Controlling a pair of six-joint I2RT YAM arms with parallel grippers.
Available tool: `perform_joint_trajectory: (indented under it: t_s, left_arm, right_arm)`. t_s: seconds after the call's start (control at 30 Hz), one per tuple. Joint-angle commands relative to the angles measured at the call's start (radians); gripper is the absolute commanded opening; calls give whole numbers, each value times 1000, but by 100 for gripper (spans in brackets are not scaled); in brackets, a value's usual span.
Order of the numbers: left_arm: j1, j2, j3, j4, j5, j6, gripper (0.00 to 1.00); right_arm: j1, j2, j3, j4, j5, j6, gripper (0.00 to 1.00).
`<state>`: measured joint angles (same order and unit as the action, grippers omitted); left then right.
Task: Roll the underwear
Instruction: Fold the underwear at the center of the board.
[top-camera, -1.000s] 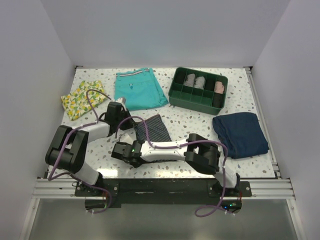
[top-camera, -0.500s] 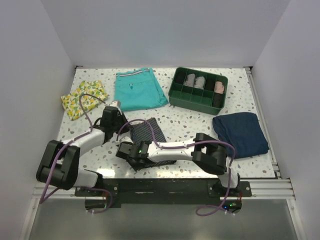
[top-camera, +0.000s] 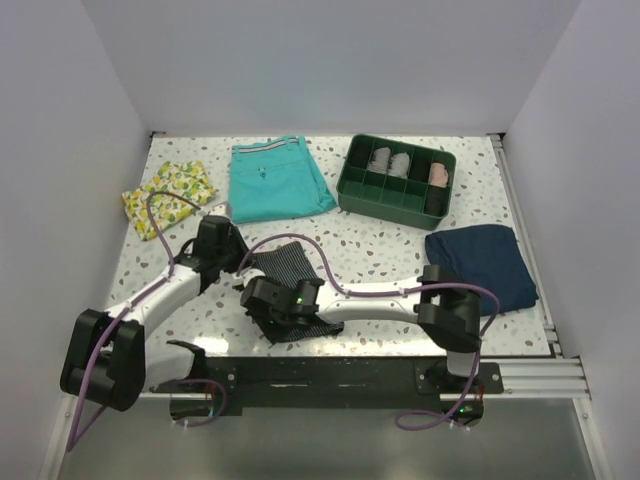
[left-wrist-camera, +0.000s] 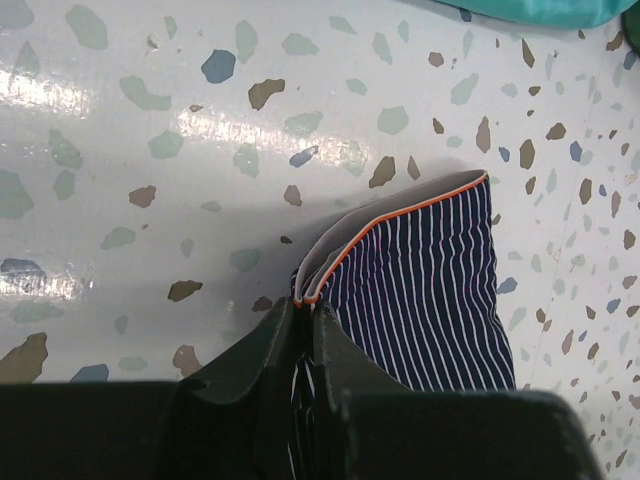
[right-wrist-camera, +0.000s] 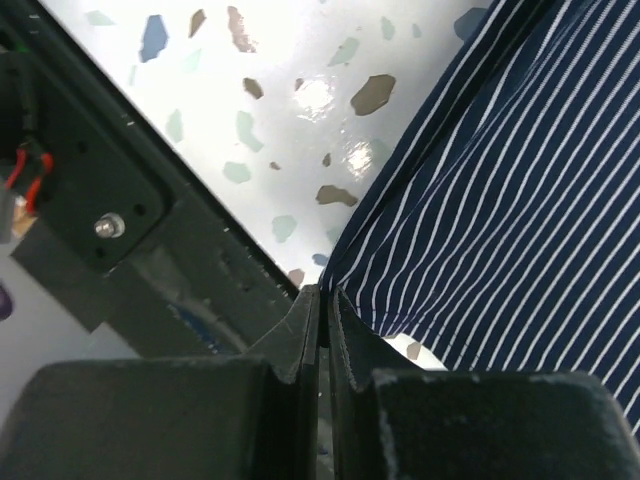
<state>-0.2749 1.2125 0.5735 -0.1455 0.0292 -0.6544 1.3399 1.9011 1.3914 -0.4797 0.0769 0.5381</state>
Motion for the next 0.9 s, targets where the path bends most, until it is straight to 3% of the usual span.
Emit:
perform_joint_trajectory:
  t_s: [0.0, 0.53, 0.87]
  left_arm:
    - [9, -11, 58, -29, -25, -16, 0]
    - [-15, 111, 196, -45, -3, -40, 0]
    - [-118, 274, 353, -72, -63, -59, 0]
  right_arm:
    - [-37, -91, -81, 98, -74, 40, 0]
    - [-231, -270, -390, 368, -204, 213, 0]
    - [-281, -315, -488, 417, -192, 258, 0]
